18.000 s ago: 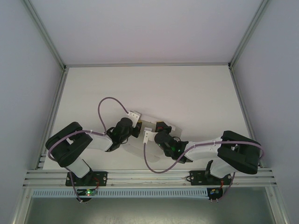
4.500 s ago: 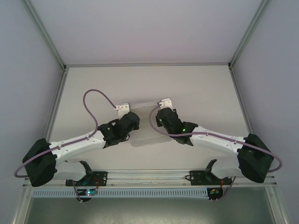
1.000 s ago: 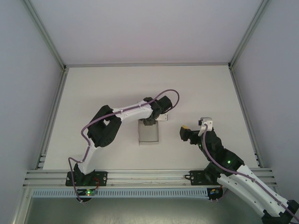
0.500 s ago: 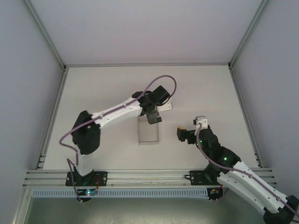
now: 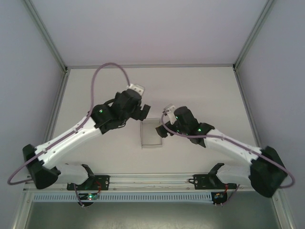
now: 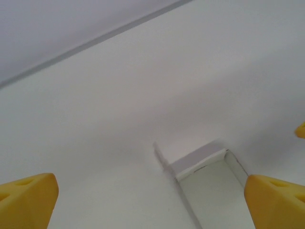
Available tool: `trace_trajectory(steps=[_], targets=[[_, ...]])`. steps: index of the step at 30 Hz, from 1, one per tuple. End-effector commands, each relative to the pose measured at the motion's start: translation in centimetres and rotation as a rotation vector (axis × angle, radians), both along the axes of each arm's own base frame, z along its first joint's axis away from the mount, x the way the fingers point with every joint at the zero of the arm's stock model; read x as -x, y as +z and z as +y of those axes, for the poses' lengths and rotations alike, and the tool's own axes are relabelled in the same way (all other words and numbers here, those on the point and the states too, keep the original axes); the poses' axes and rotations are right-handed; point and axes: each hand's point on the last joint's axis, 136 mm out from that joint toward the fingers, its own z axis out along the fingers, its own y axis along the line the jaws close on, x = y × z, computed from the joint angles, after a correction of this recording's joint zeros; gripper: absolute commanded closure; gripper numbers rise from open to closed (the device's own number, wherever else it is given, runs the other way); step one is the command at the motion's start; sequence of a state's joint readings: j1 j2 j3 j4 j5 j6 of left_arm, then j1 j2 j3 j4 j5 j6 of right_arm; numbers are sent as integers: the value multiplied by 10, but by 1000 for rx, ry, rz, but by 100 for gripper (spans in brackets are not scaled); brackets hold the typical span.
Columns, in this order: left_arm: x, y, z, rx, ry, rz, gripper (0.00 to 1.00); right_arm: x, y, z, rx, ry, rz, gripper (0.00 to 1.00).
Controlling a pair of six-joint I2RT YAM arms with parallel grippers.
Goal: Assemble paper box
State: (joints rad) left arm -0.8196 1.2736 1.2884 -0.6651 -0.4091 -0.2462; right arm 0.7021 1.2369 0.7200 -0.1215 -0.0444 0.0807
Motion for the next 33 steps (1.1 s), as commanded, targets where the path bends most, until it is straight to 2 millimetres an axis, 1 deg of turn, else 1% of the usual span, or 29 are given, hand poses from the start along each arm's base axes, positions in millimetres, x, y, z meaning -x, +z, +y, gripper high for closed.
trace_trajectory(steps=[1, 4, 8, 10, 12, 13, 16, 18, 20, 23, 25, 27, 28, 31, 33], targets=[[16, -22, 51, 98, 271, 38, 0, -9, -2, 30, 16, 152, 8, 2], [34, -49, 70, 141, 337, 69, 0, -23, -15, 45, 72, 231, 14, 2], [49, -81, 91, 129, 411, 112, 0, -42, -33, 59, 140, 302, 40, 2], [56, -96, 96, 117, 429, 147, 0, -53, -47, 65, 169, 316, 73, 3], [60, -109, 96, 113, 428, 172, 0, -60, -58, 69, 182, 325, 113, 5], [61, -115, 97, 108, 432, 179, 0, -63, -64, 71, 181, 322, 135, 9], [64, -124, 103, 84, 457, 193, 0, -65, -75, 75, 179, 317, 165, 18], [65, -127, 106, 77, 467, 196, 0, -65, -77, 73, 172, 301, 164, 23], [65, -127, 106, 83, 465, 192, 0, -63, -79, 71, 172, 295, 165, 30], [66, -127, 106, 87, 460, 186, 0, -59, -84, 65, 185, 281, 170, 33], [66, -126, 110, 85, 469, 178, 0, -60, -88, 61, 195, 257, 172, 47], [68, -125, 113, 83, 477, 174, 0, -60, -90, 58, 199, 247, 172, 57], [69, -124, 114, 81, 482, 173, 0, -62, -90, 57, 199, 228, 167, 64], [70, -123, 120, 84, 504, 161, 0, -65, -86, 53, 187, 178, 149, 83], [72, -123, 123, 88, 511, 157, 0, -67, -81, 49, 179, 133, 138, 91]])
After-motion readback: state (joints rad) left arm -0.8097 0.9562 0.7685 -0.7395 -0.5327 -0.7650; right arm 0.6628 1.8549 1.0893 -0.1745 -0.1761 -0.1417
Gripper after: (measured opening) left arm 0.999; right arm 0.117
